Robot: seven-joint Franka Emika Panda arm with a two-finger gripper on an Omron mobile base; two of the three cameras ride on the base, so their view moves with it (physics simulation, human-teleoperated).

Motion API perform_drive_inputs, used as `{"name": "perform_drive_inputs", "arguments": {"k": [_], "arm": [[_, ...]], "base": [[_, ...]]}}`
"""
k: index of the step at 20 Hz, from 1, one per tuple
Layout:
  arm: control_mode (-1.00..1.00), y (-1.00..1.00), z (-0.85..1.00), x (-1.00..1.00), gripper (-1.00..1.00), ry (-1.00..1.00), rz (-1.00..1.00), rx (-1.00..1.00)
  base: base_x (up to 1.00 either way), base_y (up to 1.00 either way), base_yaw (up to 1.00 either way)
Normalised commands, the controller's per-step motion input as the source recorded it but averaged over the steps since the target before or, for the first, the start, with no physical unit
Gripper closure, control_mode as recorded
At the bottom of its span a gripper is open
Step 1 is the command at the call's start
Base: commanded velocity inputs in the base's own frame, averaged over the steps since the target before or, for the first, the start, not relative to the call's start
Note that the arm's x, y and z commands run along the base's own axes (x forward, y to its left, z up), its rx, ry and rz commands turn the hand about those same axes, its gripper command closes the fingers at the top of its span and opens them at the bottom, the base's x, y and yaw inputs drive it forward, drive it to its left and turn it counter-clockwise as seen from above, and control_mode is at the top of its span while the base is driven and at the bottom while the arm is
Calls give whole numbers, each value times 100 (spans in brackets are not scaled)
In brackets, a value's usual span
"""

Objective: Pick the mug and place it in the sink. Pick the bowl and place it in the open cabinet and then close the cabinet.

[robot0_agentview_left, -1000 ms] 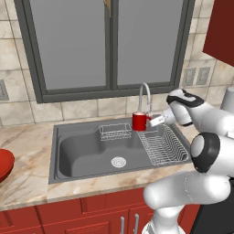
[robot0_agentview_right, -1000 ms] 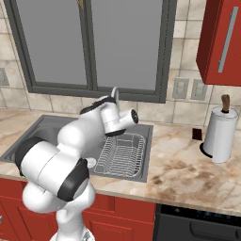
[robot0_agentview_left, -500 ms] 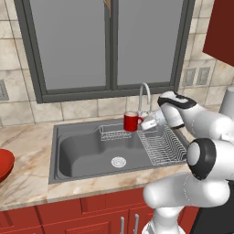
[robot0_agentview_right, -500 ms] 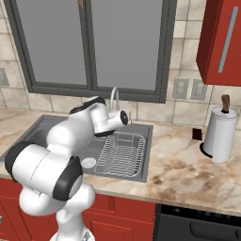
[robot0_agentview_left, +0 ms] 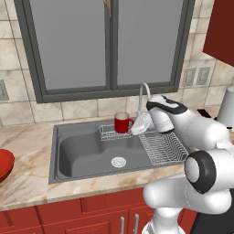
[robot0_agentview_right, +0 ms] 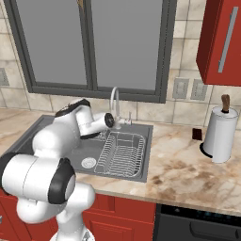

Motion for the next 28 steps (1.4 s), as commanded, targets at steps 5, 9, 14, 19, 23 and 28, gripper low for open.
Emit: {"name": "perform_drive_inputs", "arguments": {"k": [5, 9, 14, 19, 23, 28], "arm": [[-100, 31, 0, -2, 100, -4, 0, 0], [-100, 22, -5, 0, 100, 4, 0, 0], [-100, 23, -7, 0, 100, 7, 0, 0], [-100, 25, -19, 0, 100, 3, 0, 0], [-100, 10, -29, 0, 100, 0, 0, 0], [-100, 4, -33, 0, 100, 0, 0, 0]], "base": [[0, 0, 0], [0, 0, 0], [0, 0, 0], [0, 0, 0], [0, 0, 0], [0, 0, 0]]}}
